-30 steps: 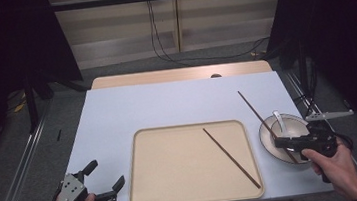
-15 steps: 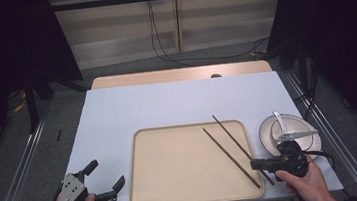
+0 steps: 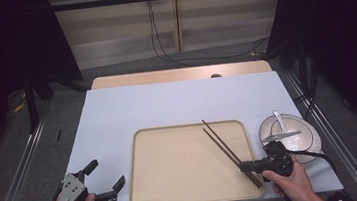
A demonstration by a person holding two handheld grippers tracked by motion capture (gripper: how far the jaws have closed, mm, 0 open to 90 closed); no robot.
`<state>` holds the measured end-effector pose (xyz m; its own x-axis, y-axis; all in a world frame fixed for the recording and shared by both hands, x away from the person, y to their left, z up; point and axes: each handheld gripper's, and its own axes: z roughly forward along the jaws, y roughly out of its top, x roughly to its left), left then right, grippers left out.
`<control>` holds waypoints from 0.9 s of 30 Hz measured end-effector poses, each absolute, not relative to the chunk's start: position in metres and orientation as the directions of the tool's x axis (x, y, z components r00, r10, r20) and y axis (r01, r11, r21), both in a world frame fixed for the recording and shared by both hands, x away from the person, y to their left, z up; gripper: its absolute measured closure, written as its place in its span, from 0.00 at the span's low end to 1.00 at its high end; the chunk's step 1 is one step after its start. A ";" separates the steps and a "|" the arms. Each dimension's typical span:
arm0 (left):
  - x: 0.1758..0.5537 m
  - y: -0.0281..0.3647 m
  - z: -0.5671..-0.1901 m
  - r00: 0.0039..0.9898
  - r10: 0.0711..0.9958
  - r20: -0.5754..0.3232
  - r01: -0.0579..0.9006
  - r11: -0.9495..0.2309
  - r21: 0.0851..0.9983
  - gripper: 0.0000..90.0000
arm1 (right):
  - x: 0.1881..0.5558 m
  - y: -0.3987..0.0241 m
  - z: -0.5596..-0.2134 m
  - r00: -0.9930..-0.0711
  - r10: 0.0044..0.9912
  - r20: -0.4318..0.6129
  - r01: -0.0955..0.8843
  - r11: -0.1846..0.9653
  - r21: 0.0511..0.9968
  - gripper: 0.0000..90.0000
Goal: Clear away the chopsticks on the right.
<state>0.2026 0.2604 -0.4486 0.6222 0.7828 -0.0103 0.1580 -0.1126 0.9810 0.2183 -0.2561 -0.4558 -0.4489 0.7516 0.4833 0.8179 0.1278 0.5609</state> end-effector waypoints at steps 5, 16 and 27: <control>0.202 0.260 -0.448 0.631 0.776 -0.005 0.151 -0.117 0.982 0.01 | 0.219 -0.252 -0.461 -0.440 0.758 0.482 0.826 0.131 0.548 0.95; 0.202 0.260 -0.448 0.628 0.778 -0.009 0.152 -0.111 0.982 0.01 | 0.220 -0.245 -0.472 -0.432 0.778 0.456 0.844 0.170 0.509 0.95; 0.202 0.260 -0.448 0.629 0.778 -0.009 0.151 -0.111 0.982 0.01 | 0.219 -0.245 -0.472 -0.435 0.778 0.454 0.840 0.169 0.516 0.94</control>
